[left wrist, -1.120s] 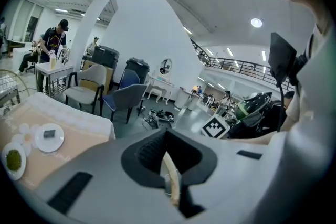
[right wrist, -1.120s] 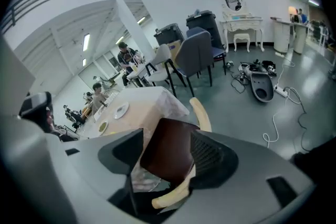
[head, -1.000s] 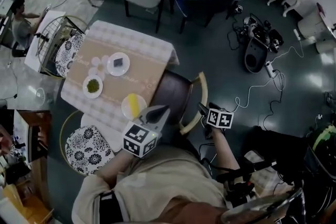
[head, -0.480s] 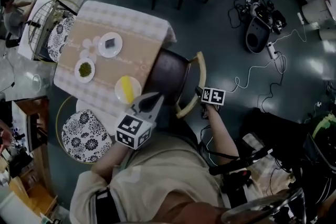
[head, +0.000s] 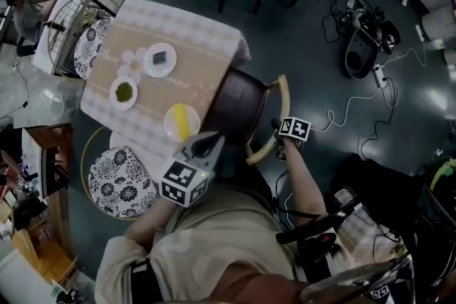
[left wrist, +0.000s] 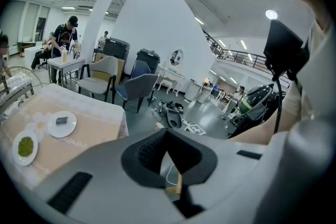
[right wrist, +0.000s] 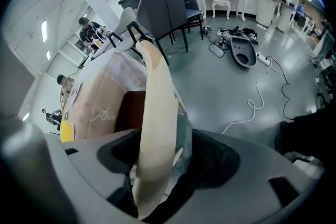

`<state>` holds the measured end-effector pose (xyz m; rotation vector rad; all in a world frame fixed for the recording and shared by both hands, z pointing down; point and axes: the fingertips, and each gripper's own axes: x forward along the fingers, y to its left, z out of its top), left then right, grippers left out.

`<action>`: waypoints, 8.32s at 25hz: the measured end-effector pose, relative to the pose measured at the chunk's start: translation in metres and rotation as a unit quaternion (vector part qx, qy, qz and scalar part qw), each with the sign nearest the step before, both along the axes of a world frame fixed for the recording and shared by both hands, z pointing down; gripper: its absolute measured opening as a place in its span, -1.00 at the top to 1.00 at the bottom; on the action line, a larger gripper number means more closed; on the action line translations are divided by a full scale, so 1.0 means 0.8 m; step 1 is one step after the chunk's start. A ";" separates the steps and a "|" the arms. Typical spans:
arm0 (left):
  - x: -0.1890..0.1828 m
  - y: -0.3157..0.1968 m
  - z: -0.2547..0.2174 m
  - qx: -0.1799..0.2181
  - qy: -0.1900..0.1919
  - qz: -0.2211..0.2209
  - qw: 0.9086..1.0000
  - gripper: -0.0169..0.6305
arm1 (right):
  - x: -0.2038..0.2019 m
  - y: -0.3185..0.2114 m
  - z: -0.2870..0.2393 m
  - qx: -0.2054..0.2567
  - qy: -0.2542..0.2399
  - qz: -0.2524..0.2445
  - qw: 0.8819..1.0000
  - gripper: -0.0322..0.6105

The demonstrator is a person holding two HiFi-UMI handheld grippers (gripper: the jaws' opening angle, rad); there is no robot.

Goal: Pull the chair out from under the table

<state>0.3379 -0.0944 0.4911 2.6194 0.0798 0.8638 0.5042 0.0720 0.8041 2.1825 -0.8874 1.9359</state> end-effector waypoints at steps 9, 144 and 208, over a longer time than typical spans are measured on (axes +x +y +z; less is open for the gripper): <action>-0.015 -0.005 0.012 -0.003 -0.025 -0.016 1.000 0.93 | -0.008 -0.019 0.026 -0.003 -0.026 0.005 1.000 0.02; 0.039 0.042 0.003 0.001 -0.011 -0.017 1.000 0.93 | 0.044 0.121 0.027 -0.042 -0.078 0.068 0.994 0.58; 0.091 0.135 0.008 0.023 -0.033 0.057 0.998 0.93 | 0.076 0.216 0.037 -0.024 -0.077 0.083 0.993 0.57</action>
